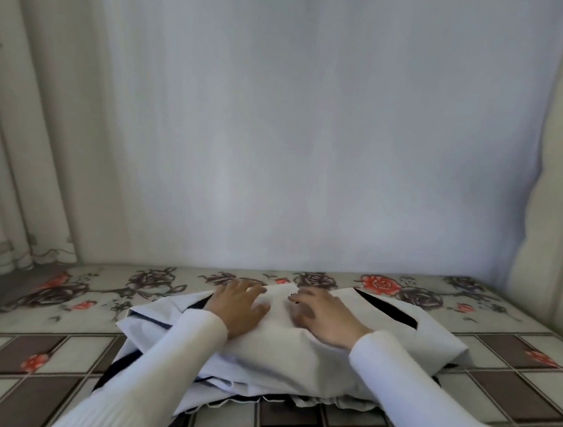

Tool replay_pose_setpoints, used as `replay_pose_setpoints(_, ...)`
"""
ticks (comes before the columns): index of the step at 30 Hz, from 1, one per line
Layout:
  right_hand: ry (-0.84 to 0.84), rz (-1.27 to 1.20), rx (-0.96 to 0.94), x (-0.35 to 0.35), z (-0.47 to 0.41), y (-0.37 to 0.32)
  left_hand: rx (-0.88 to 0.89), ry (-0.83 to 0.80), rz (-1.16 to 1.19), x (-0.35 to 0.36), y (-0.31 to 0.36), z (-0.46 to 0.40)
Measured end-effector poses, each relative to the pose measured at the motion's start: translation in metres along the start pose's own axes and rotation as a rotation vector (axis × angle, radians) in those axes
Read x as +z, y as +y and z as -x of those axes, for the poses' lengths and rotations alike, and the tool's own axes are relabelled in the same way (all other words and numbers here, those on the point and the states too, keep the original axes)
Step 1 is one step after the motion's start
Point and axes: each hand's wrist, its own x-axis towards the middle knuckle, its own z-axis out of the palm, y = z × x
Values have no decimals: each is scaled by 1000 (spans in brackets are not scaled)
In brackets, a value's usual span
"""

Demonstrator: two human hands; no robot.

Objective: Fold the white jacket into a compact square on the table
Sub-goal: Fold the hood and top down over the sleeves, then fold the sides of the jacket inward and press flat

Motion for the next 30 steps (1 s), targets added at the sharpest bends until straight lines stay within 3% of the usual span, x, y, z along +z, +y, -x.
replay_pose_setpoints(3,-130,67,51,27,5,6,-101,-162,92,30,-9,3)
replay_pose_setpoints(13,-95,173,163,61,15,16,-191,-55,163,68,-6,19)
replay_pose_setpoints(18,-123,181,246,58,15,14,-238,-133,147,63,-4,18)
replay_pose_setpoints(23,-275,151,271,28,8,11,-227,-240,67,39,-6,9)
replay_pose_setpoints(30,-247,63,219,-6,-21,9,-212,-1,36,1,-21,-6)
